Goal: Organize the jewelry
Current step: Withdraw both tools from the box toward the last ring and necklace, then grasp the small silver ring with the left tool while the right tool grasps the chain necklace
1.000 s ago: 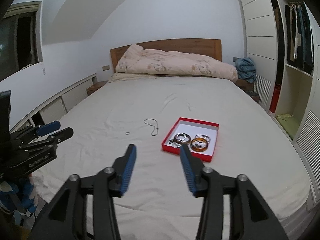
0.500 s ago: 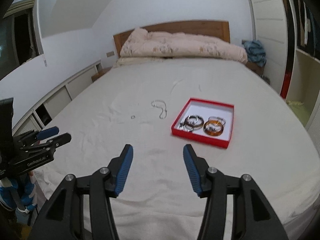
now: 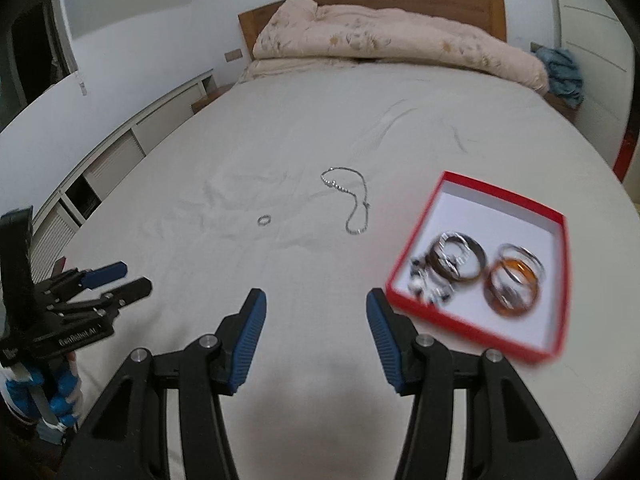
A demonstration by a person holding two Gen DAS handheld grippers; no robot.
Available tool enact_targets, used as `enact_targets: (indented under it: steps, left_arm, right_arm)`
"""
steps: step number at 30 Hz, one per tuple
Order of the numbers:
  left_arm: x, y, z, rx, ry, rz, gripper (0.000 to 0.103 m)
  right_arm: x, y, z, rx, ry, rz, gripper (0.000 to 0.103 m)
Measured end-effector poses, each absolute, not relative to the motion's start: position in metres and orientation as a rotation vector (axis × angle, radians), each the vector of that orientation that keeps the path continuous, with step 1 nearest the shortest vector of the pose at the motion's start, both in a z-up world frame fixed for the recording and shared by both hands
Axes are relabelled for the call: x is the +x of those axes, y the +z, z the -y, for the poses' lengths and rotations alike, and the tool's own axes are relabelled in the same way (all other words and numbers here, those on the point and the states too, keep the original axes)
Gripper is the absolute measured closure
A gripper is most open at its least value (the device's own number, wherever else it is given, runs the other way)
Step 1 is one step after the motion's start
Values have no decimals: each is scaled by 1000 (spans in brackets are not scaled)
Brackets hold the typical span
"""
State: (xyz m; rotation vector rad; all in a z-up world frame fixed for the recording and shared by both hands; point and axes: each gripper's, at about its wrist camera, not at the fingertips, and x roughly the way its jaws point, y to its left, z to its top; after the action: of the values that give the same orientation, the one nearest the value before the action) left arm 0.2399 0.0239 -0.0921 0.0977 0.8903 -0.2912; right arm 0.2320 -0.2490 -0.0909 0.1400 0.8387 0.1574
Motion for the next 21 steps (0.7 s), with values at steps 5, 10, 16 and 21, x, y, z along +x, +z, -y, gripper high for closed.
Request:
enact_targets:
  steps: [5, 10, 16, 21]
  left_arm:
    - [300, -121, -5, 120, -315, -920, 44]
    - [349, -150, 16, 153, -368, -953, 48]
    - [380, -174, 32, 194, -421, -979, 64]
    - [385, -175, 36, 225, -463, -944, 83]
  right_arm:
    - [300, -118, 252, 139, 153, -875, 53]
    - [352, -145, 257, 142, 148, -930, 53]
    - [395, -176, 265, 159, 134, -1018, 53]
    - [418, -194, 268, 151, 109, -1076, 51]
